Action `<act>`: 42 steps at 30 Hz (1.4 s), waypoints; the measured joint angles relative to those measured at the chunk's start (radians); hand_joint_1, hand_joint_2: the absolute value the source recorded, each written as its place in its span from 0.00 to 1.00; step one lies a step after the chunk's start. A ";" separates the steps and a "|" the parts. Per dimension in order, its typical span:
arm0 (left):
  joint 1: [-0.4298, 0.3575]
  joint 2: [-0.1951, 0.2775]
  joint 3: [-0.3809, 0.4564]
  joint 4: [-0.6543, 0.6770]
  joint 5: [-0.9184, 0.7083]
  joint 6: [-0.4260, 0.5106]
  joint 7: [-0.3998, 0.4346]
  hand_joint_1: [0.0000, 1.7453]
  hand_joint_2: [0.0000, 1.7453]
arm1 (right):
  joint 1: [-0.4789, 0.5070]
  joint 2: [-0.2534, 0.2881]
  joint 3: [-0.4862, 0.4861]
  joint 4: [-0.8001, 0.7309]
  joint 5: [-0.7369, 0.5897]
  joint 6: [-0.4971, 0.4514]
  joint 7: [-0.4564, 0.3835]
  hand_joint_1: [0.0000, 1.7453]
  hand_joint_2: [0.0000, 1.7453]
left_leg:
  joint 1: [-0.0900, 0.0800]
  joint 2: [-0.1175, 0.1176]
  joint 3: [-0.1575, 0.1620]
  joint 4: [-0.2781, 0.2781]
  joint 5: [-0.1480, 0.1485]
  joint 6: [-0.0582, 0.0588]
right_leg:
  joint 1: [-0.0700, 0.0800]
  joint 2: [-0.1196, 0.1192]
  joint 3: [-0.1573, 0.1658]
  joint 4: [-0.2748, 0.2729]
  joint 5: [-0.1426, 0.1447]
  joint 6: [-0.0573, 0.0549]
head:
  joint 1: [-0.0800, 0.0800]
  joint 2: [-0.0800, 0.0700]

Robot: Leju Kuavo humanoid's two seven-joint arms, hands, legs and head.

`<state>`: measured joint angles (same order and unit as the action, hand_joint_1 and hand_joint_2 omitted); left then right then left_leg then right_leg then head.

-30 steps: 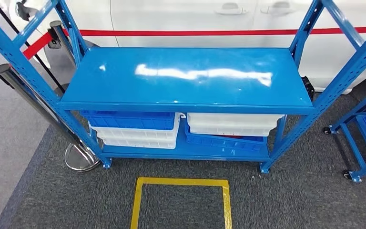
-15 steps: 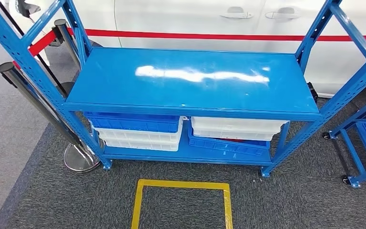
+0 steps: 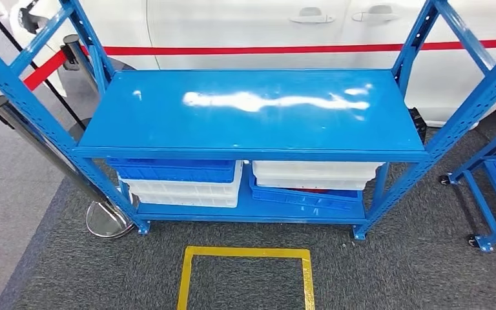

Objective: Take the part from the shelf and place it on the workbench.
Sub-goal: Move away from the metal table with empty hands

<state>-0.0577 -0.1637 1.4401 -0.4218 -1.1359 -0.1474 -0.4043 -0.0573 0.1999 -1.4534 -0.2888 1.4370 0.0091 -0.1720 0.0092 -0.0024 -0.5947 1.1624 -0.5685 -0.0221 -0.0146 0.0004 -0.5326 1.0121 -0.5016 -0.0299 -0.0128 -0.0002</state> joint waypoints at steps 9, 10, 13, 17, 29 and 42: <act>0.009 0.002 0.000 -0.002 -0.003 0.000 0.000 0.00 0.00 | 0.004 0.002 0.000 0.000 0.000 0.001 0.002 0.00 0.00 | -0.012 0.003 -0.001 -0.113 0.123 0.030 | 0.005 0.003 0.075 -0.002 -0.064 0.018 | 0.002 0.000; 0.009 0.002 0.000 -0.003 -0.003 0.000 0.000 0.00 0.00 | 0.002 0.002 0.000 0.000 0.000 0.001 0.003 0.00 0.00 | -0.014 0.004 0.003 -0.122 0.116 0.036 | 0.006 0.003 0.079 0.000 -0.063 0.025 | 0.002 0.000; 0.009 0.000 0.000 -0.004 -0.003 0.001 0.000 0.00 0.00 | 0.000 0.002 0.000 0.000 0.000 0.001 0.003 0.00 0.00 | -0.008 0.000 0.040 -0.149 0.109 0.052 | 0.004 0.000 0.068 0.053 -0.049 0.042 | 0.003 0.000; 0.006 -0.002 0.000 -0.004 -0.006 0.007 0.003 0.00 0.00 | -0.003 0.002 0.000 0.000 0.000 0.000 0.003 0.00 0.00 | -0.004 0.000 0.076 -0.165 0.094 0.064 | 0.001 0.001 -0.073 0.248 -0.132 0.054 | 0.009 0.000; 0.002 -0.009 -0.001 -0.005 -0.018 0.015 0.006 0.00 0.00 | 0.003 -0.004 0.000 0.000 -0.001 0.000 0.003 0.00 0.00 | -0.005 -0.001 0.135 -0.131 0.010 0.013 | 0.006 -0.002 -0.068 0.021 0.046 0.006 | 0.003 0.000; 0.003 -0.010 -0.001 -0.016 -0.007 0.021 0.028 0.00 0.00 | -0.006 0.000 0.000 0.000 -0.016 -0.018 0.005 0.00 1.00 | -0.016 -0.001 0.060 -0.137 0.059 0.044 | 0.019 0.001 -0.034 0.018 0.023 0.011 | 0.000 0.000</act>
<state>-0.0546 -0.1738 1.4393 -0.4374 -1.1432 -0.1261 -0.3758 -0.0629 0.1997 -1.4530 -0.2888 1.4206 -0.0092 -0.1672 -0.0067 -0.0034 -0.5345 1.0253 -0.5094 0.0215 0.0044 0.0009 -0.5663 1.0296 -0.4787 -0.0192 -0.0126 0.0000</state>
